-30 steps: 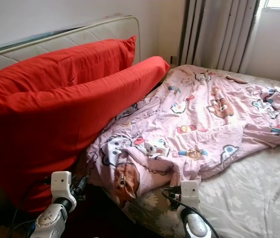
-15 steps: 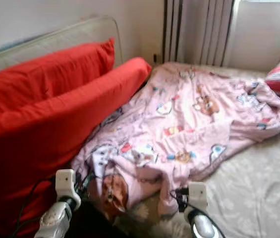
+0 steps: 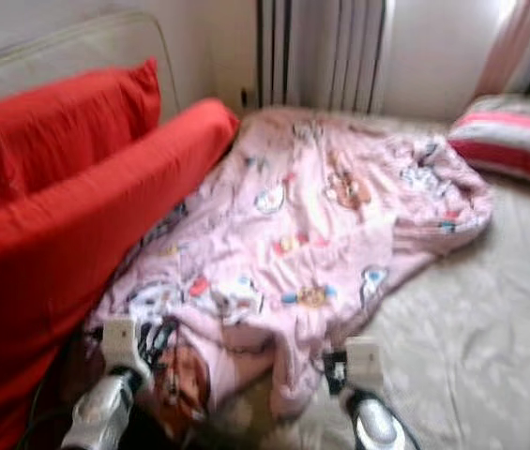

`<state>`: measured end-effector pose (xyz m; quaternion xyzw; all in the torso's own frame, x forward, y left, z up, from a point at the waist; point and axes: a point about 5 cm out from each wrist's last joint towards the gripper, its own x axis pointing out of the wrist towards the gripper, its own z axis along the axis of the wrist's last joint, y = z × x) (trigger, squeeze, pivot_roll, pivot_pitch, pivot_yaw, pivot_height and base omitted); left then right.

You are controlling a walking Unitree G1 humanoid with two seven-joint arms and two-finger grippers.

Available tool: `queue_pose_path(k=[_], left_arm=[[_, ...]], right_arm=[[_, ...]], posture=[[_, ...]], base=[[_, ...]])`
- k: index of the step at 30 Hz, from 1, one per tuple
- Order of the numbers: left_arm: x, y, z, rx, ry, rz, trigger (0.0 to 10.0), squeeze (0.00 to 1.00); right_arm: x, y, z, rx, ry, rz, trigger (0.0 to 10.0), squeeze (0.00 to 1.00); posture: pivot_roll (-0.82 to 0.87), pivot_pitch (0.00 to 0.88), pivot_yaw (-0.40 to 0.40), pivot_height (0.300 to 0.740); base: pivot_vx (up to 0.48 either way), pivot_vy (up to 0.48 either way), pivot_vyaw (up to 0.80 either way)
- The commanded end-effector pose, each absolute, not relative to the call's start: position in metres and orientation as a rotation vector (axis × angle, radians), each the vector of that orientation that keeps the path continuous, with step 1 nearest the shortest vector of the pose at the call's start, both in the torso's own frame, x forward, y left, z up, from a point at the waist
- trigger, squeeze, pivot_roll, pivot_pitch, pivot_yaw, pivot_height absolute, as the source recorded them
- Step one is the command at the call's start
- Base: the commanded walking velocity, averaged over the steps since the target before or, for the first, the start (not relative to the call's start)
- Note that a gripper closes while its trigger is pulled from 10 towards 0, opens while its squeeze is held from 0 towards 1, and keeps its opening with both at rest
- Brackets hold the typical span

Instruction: Clean up the room

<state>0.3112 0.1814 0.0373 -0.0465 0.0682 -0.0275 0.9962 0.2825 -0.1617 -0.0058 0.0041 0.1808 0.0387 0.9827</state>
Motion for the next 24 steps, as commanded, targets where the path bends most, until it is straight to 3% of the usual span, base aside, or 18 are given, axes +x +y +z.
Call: queue_pose_path(k=[1,5,12,13,15,16,21,22,23,24], left_arm=[[0.306,0.19,0.031,-0.086,0.167,-0.032,10.0,0.0],[0.306,0.189,0.031,-0.085,0.167,-0.036,10.0,0.0],[0.305,0.189,0.03,-0.08,0.169,-0.045,10.0,0.0],[0.305,0.189,0.031,-0.079,0.169,-0.045,10.0,0.0],[0.306,0.19,0.032,-0.077,0.167,-0.046,10.0,0.0],[0.308,0.191,0.035,-0.072,0.159,-0.049,10.0,0.0],[0.311,0.193,0.039,-0.065,0.146,-0.053,10.0,0.0],[0.312,0.193,0.04,-0.063,0.14,-0.056,10.0,0.0],[0.312,0.193,0.041,-0.062,0.139,-0.058,10.0,0.0],[0.312,0.193,0.041,-0.062,0.134,-0.061,10.0,0.0]], right_arm=[[0.282,-0.158,-0.006,0.004,0.37,0.098,10.0,0.0],[0.28,-0.16,-0.009,0.003,0.383,0.097,10.0,0.0],[0.281,-0.16,-0.01,0.007,0.403,0.095,10.0,0.0],[0.282,-0.159,-0.009,0.012,0.403,0.097,10.0,0.35],[0.284,-0.158,-0.007,0.018,0.403,0.099,10.0,0.35],[0.288,-0.156,-0.005,0.013,0.405,0.098,10.0,1.0],[0.289,-0.156,-0.007,-0.017,0.455,0.051,10.0,1.0],[0.289,-0.156,-0.007,-0.004,0.459,0.047,10.0,0.13],[0.289,-0.156,-0.007,0.004,0.459,0.047,10.0,0.13],[0.29,-0.156,-0.007,0.01,0.461,0.043,10.0,0.0]], posture=[[-0.07,0.063,0.053,0.633],[-0.07,0.059,0.054,0.633],[-0.08,0.074,0.061,0.633],[-0.07,0.085,0.064,0.633],[-0.07,0.09,0.064,0.633],[-0.07,0.111,0.068,0.633],[-0.07,0.143,0.075,0.633],[-0.06,0.155,0.077,0.633],[-0.06,0.155,0.077,0.633],[-0.06,0.174,0.077,0.633]], base=[[0.0,0.0,0.8],[0.0,0.0,0.7],[0.0,0.0,0.0],[0.0,0.0,0.0],[0.0,0.0,0.0],[0.0,0.0,0.0],[0.0,0.0,0.0],[0.0,0.0,0.0],[0.0,0.0,0.0],[0.0,0.0,0.0]])
